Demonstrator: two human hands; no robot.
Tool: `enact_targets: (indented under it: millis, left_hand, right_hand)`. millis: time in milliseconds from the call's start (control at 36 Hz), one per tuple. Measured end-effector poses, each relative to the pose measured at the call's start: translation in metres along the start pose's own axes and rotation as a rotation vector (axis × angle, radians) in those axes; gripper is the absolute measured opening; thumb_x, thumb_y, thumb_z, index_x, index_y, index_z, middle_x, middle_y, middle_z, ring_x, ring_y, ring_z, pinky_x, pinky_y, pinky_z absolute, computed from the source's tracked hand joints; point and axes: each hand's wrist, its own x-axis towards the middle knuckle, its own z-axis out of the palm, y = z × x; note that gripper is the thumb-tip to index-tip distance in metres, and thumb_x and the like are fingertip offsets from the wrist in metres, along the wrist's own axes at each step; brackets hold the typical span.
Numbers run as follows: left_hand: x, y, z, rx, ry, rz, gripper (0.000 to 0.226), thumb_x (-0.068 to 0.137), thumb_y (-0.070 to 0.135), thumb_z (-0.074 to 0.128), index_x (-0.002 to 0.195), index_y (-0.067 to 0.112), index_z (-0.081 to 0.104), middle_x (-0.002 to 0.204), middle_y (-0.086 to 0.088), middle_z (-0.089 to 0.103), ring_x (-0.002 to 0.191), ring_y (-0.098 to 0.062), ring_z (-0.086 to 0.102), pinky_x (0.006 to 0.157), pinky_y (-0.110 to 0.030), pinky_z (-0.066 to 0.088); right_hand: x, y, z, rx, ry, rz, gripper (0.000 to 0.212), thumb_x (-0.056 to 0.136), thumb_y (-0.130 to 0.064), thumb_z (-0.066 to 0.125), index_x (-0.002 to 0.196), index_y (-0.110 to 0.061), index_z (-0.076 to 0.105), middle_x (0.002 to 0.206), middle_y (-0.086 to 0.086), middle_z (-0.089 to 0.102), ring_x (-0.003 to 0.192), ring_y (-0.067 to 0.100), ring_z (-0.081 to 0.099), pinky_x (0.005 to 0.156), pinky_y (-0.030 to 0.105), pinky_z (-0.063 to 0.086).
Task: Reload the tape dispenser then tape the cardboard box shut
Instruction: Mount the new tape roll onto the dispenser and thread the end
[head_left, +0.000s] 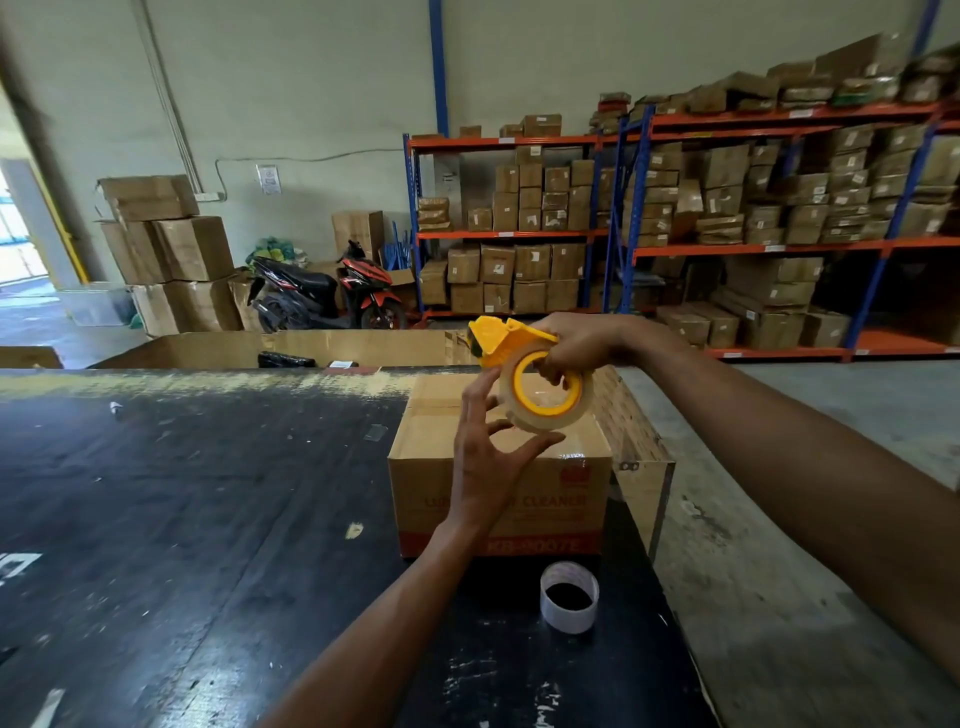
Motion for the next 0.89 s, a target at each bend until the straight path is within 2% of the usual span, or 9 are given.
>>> enact_targets:
  millis: [56,111,167,250,389,556,722,889]
  left_hand:
    - [-0.002,-0.007,-0.01,0.029,-0.051,0.045,0.081,0.08,0.02,0.087,0.149,0.007,0.045,0.149,-0.005,0.052,0.13,-0.013,0.059,0.097,-0.029,0.059]
    - [-0.004,-0.015,-0.018,0.078,-0.063,0.088,0.065,0.084,0.016,0.083,0.142,0.005,0.055,0.141,-0.006,0.062,0.125,-0.013,0.064,0.096,-0.036,0.06]
    - [-0.003,-0.019,-0.023,0.122,-0.055,0.107,0.052,0.085,0.016,0.083,0.132,0.006,0.064,0.129,-0.005,0.07,0.118,-0.013,0.068,0.093,-0.037,0.061]
    - [0.004,-0.02,-0.028,0.164,-0.078,0.145,0.047,0.083,0.015,0.085,0.126,0.005,0.068,0.12,-0.006,0.073,0.11,-0.013,0.07,0.09,-0.033,0.06]
    - [0.017,-0.022,-0.035,0.223,-0.13,0.188,0.035,0.083,0.017,0.085,0.113,0.005,0.071,0.111,-0.004,0.074,0.102,-0.013,0.071,0.086,-0.032,0.06]
    - [0.022,-0.024,-0.04,0.226,-0.148,0.222,0.024,0.088,0.009,0.08,0.111,0.004,0.076,0.108,-0.004,0.078,0.102,-0.01,0.073,0.087,-0.031,0.061]
    - [0.015,-0.026,-0.035,0.254,-0.132,0.275,0.019,0.09,0.004,0.077,0.109,0.002,0.075,0.108,-0.006,0.076,0.101,-0.01,0.072,0.087,-0.021,0.058]
    - [0.014,-0.035,-0.031,0.265,-0.086,0.21,0.014,0.091,0.002,0.075,0.104,0.003,0.074,0.102,-0.004,0.076,0.094,-0.01,0.071,0.083,-0.021,0.058]
  right_hand:
    - [-0.001,0.003,-0.004,-0.009,-0.006,0.013,0.02,0.088,0.0,0.066,0.104,-0.012,0.065,0.107,0.021,0.069,0.085,0.022,0.067,0.075,0.035,0.06]
    - [-0.002,0.004,-0.006,-0.027,-0.016,0.027,0.023,0.089,0.001,0.065,0.111,-0.006,0.066,0.104,0.019,0.069,0.084,0.021,0.067,0.07,0.029,0.058]
    - [-0.002,0.005,-0.008,-0.038,-0.034,0.031,0.021,0.09,0.001,0.064,0.11,-0.006,0.067,0.1,0.014,0.068,0.084,0.02,0.066,0.068,0.028,0.056]
    - [0.0,0.006,-0.006,-0.047,-0.04,0.034,0.018,0.088,-0.002,0.066,0.104,-0.01,0.067,0.101,0.016,0.07,0.084,0.021,0.068,0.071,0.029,0.058]
    - [0.004,0.006,-0.002,-0.058,-0.045,0.048,0.022,0.09,-0.002,0.066,0.111,-0.006,0.067,0.101,0.017,0.072,0.084,0.021,0.069,0.071,0.029,0.059]
    - [0.006,0.008,-0.002,-0.049,-0.043,0.054,0.022,0.091,-0.004,0.066,0.113,-0.007,0.066,0.1,0.014,0.072,0.085,0.021,0.071,0.069,0.028,0.057]
    - [0.009,0.012,-0.002,-0.038,-0.045,0.066,0.021,0.089,-0.005,0.067,0.111,-0.007,0.067,0.104,0.02,0.073,0.084,0.022,0.071,0.071,0.029,0.059]
    - [0.011,0.012,0.001,-0.039,-0.031,0.045,0.024,0.093,-0.007,0.066,0.117,-0.008,0.066,0.102,0.016,0.072,0.084,0.02,0.068,0.07,0.029,0.056]
